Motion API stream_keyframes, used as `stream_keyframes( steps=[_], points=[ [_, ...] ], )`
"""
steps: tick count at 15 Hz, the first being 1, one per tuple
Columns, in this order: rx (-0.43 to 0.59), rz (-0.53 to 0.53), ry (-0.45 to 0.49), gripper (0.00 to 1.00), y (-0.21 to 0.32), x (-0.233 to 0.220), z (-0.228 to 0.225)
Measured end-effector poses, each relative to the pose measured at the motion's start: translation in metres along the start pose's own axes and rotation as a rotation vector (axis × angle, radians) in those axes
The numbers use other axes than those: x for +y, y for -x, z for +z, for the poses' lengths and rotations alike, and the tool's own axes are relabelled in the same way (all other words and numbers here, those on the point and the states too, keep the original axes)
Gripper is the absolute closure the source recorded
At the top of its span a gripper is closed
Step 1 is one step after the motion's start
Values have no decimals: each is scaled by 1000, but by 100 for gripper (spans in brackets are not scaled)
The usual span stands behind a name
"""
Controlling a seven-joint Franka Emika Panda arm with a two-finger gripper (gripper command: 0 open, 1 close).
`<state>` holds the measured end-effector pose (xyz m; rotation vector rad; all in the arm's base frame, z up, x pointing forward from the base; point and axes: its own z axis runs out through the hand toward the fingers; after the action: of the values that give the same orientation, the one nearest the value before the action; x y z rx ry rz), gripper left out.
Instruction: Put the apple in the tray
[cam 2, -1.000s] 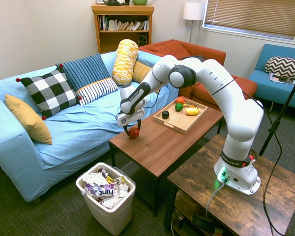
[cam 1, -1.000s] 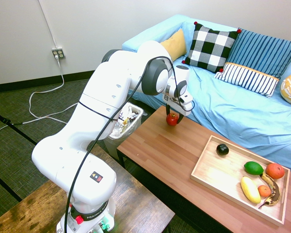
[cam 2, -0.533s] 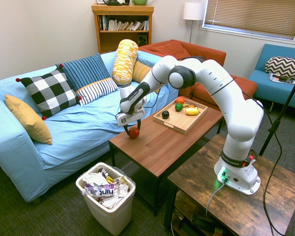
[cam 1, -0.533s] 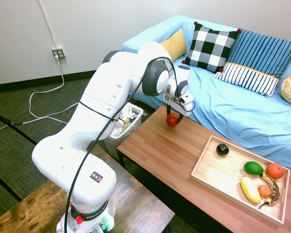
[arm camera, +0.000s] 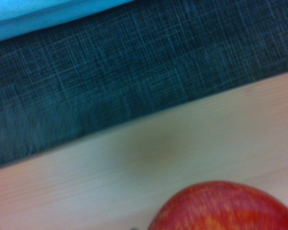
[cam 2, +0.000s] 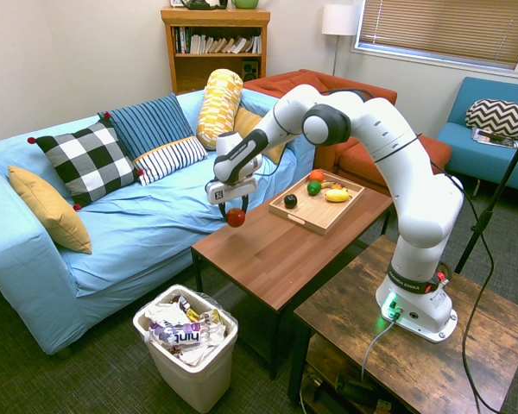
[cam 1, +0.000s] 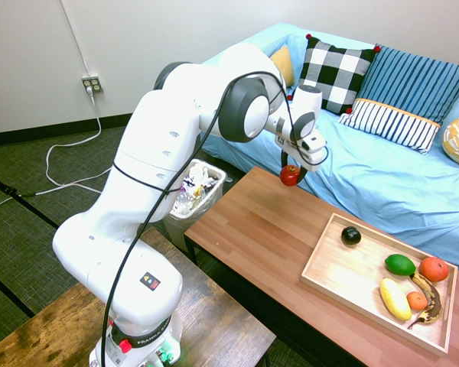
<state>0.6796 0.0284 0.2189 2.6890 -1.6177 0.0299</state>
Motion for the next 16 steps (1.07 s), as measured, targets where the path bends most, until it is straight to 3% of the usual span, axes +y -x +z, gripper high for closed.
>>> stream_keyframes(
  steps=[3,6,9,16],
  points=[
    [28,116,-41,100,-65,60,-36],
    [26,240,-52,100,-137,139,-32],
    [20,336,-34,100,-181,199,-12],
    [1,428,64,100,-204,248,75]
  ],
)
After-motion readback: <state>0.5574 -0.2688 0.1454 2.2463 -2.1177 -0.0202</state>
